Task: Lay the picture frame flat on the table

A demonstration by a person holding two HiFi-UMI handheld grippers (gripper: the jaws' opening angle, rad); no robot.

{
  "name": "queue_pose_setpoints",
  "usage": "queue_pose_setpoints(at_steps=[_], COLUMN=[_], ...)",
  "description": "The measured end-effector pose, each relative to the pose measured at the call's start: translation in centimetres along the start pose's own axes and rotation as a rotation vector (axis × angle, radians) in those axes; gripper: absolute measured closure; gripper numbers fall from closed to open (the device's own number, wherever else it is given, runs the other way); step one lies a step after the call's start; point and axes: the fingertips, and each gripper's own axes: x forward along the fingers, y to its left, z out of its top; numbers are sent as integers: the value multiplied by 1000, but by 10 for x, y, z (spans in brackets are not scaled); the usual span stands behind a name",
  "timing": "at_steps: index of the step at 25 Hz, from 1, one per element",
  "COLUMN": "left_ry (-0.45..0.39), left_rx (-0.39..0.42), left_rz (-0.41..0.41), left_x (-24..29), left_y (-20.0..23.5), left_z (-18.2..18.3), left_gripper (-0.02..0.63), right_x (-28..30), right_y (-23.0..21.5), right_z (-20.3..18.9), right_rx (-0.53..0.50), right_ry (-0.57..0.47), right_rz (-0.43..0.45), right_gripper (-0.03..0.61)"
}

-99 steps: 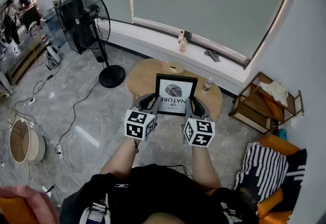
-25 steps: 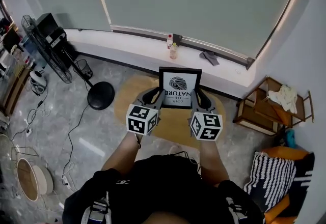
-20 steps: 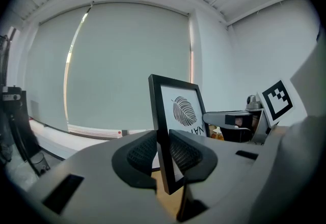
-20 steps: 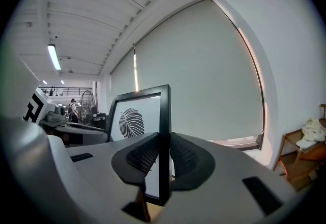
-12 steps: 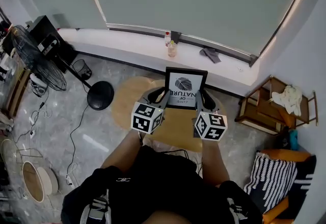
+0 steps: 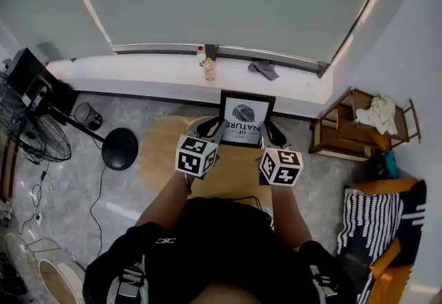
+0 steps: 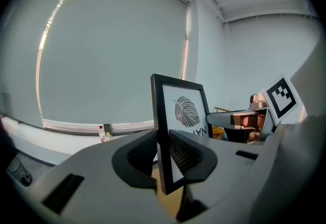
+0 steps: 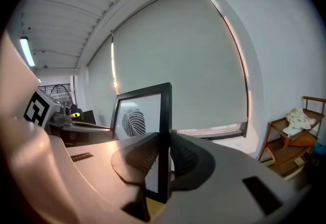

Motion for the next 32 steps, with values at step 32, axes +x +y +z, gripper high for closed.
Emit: queue_pose_setpoints(at_steps=[32], left_ry=[380], left_rx=[-91], left_rz=[-310], left_x=[102], left_y=[50], left_z=[-152], left_gripper=[525], right_x=[76], right_y=[-34], right_z=[-163], right_rx=[182], right_ry=[362], right_rz=[-239], right_gripper=[491])
